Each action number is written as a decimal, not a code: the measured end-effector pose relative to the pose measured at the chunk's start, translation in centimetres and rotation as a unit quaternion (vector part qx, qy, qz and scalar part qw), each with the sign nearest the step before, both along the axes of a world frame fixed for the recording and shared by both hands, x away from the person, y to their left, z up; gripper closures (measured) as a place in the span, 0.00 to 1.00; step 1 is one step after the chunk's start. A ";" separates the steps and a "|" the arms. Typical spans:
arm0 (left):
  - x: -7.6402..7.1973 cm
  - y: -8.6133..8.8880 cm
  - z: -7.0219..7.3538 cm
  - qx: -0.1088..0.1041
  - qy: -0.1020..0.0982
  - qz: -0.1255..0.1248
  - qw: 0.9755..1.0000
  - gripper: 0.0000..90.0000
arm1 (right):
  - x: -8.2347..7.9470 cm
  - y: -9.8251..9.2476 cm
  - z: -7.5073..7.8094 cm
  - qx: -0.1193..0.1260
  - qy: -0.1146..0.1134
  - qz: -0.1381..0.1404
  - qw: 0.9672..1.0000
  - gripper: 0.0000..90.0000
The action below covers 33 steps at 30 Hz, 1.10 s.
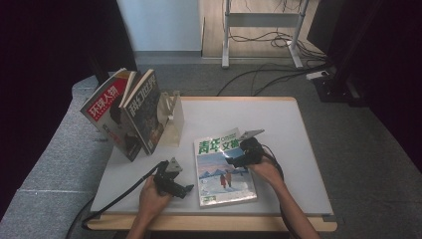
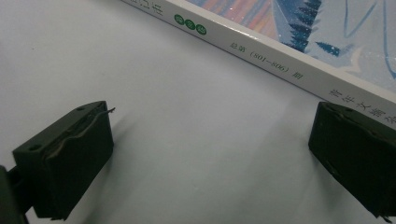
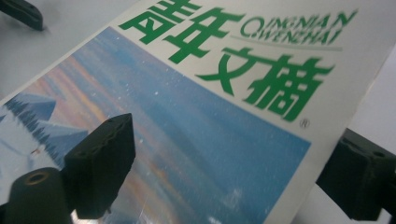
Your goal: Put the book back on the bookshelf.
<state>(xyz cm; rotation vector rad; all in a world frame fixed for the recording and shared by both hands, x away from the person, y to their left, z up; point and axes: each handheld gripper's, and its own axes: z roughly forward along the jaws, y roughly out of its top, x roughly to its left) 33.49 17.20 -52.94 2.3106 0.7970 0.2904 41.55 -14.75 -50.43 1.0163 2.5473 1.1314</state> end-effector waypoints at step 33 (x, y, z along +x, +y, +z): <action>0.0 0.0 0.0 0.000 0.001 0.000 1.000 0.00 | -1.0 0.0 4.5 0.036 -0.040 -0.004 0.999 0.96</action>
